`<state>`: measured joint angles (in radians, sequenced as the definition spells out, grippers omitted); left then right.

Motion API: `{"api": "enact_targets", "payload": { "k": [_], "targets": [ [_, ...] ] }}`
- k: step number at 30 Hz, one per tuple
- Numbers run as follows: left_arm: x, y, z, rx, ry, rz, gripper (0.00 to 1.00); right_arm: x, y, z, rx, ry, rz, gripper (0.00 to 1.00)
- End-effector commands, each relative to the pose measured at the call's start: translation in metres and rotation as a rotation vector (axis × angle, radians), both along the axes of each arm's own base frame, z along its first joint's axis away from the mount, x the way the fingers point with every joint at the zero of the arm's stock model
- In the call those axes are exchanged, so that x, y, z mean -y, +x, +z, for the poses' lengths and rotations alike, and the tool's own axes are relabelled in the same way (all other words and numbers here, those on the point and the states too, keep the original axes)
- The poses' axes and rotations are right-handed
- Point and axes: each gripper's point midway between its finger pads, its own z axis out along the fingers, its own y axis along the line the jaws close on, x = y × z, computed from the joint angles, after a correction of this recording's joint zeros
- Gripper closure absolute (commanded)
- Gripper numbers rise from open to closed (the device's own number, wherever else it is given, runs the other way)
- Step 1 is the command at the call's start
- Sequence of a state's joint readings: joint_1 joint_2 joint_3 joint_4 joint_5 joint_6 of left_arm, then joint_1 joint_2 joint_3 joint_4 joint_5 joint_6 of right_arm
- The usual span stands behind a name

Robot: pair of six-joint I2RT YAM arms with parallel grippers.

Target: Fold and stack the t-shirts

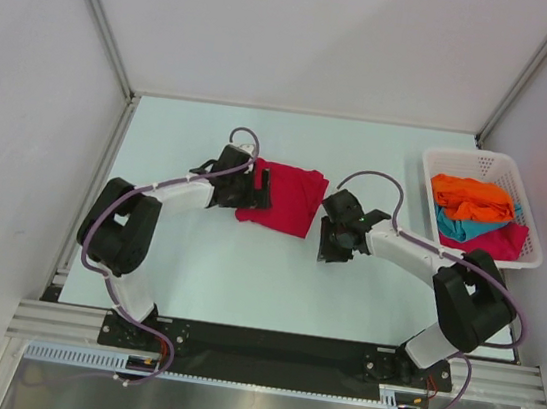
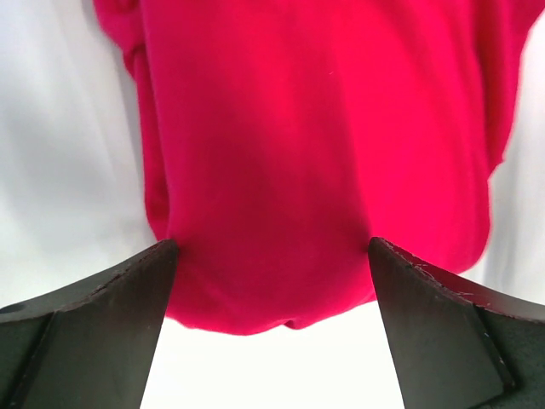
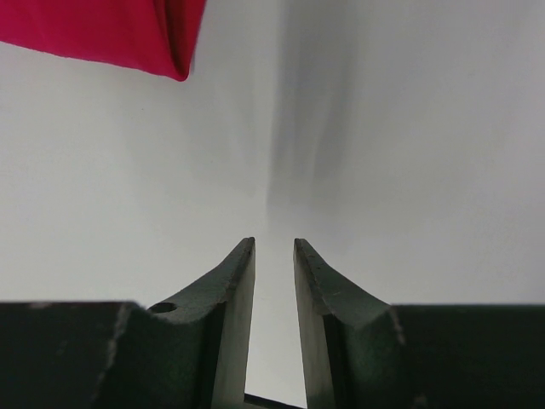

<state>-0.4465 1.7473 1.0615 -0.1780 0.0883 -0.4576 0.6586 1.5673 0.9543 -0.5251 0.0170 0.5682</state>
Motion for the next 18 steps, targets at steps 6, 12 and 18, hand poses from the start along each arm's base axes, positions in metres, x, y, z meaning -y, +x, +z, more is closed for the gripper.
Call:
{"api": "enact_targets", "payload": {
  "k": [6, 12, 18],
  "targets": [
    [-0.009, -0.014, -0.032, -0.051, 0.017, 0.056, 0.01, 0.003, 0.01, 0.008, 0.022, 0.0, -0.002, 0.69],
    [0.0, -0.025, -0.065, -0.118, -0.045, 0.058, 0.0, 0.005, 0.014, 0.018, 0.037, -0.009, -0.006, 0.69],
    [0.015, -0.028, -0.073, -0.133, -0.152, 0.047, 0.14, 0.009, 0.019, 0.03, 0.055, -0.022, -0.014, 0.69]
  ]
}}
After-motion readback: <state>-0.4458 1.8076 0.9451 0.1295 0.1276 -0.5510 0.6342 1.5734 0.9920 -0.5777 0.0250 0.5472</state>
